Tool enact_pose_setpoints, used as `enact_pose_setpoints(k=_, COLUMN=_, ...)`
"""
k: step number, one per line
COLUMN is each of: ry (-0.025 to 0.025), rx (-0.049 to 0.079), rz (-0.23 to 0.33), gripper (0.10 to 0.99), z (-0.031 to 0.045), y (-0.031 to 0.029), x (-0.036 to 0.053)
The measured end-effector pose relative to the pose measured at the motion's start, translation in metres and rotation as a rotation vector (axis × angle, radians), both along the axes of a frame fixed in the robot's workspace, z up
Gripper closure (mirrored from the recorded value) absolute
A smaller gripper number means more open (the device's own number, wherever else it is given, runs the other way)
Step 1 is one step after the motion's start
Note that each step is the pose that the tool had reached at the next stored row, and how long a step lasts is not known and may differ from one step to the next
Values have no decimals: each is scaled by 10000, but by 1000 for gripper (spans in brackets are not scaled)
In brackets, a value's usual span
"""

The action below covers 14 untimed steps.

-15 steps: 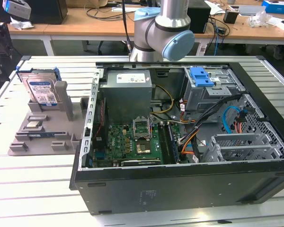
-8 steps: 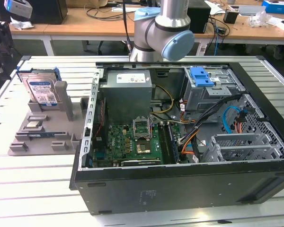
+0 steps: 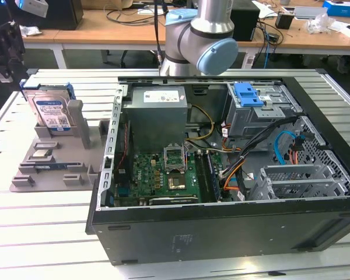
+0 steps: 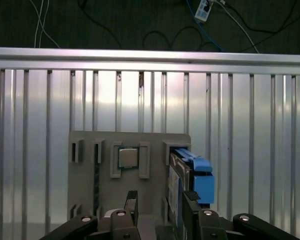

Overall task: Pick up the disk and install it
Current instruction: 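Pick up the disk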

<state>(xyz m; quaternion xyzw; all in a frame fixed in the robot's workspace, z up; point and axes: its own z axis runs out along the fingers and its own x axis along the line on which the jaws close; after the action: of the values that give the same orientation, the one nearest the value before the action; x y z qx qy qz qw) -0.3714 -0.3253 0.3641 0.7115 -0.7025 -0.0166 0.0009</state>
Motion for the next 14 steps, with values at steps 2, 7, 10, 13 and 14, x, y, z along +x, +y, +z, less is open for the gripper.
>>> enact_pose_setpoints(k=2, ry=0, rx=0, rz=0, gripper=604, z=0, y=51, x=9)
enact_pose_setpoints(k=7, ry=-1, rx=0, rz=-1, gripper=604, z=0, y=143, x=20)
enact_pose_setpoints(k=10, ry=1, rx=0, rz=-1, gripper=604, z=0, y=167, x=24)
enact_pose_setpoints(k=13, ry=7, rx=-3, rz=0, gripper=604, z=-39, y=234, x=83)
enact_pose_setpoints(k=14, ry=10, rx=-38, rz=-1, gripper=604, z=-73, y=290, x=102)
